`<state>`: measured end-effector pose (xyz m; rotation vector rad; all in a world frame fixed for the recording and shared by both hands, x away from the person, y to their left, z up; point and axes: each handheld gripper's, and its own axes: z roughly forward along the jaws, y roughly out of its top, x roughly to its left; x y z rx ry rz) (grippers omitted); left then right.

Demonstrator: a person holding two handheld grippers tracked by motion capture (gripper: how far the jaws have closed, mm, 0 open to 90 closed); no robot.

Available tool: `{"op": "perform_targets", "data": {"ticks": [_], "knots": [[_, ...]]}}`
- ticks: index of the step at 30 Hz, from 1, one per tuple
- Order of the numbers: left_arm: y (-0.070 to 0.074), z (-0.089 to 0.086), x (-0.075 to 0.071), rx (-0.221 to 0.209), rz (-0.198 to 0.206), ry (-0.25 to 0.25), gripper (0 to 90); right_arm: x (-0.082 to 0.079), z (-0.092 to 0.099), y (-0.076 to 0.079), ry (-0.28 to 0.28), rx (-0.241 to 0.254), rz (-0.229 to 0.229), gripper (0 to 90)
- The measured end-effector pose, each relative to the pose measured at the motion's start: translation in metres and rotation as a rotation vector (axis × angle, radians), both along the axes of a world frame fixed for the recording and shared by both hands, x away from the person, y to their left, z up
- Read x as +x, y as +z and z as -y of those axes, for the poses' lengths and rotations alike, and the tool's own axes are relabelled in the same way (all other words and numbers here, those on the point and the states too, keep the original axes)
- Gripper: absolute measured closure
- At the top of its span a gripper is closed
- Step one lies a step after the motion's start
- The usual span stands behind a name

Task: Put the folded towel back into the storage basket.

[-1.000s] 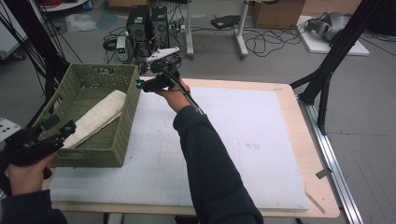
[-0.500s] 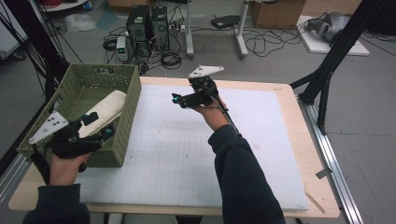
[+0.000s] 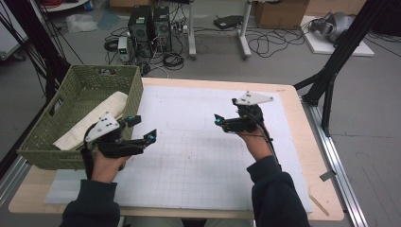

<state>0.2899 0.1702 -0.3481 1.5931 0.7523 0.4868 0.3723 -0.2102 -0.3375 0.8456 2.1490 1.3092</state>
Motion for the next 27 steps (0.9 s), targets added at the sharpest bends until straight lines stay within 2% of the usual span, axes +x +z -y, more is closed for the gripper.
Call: {"op": "perform_targets", "data": {"ticks": [4,8,10,12,15,18,22,27], "knots": [[-0.002,0.02,0.003,0.018,0.011,-0.034,21.1,-0.018,0.029,-0.01,-0.052,0.013,-0.004,11.6],[-0.011,0.035,0.007,0.029,0.008,-0.063,21.2,-0.033,0.054,-0.019,-0.098,0.008,-0.006,11.5],[-0.016,0.042,0.008,0.036,0.029,-0.08,21.4,-0.039,0.063,-0.024,-0.121,-0.007,-0.014,11.3],[-0.021,0.047,0.009,0.049,0.045,-0.088,21.3,-0.045,0.072,-0.028,-0.134,-0.008,-0.004,11.2],[-0.028,0.052,0.013,0.065,0.028,-0.091,21.4,-0.055,0.084,-0.034,-0.164,0.003,-0.002,11.2],[-0.035,0.053,0.015,0.077,0.007,-0.074,21.5,-0.063,0.092,-0.041,-0.184,0.027,-0.004,11.3],[-0.044,0.052,0.017,0.091,-0.023,-0.067,22.2,-0.072,0.096,-0.054,-0.193,0.019,-0.004,11.2],[-0.054,0.053,0.015,0.089,-0.029,-0.051,23.4,-0.074,0.096,-0.063,-0.194,0.006,-0.021,11.3]]}}
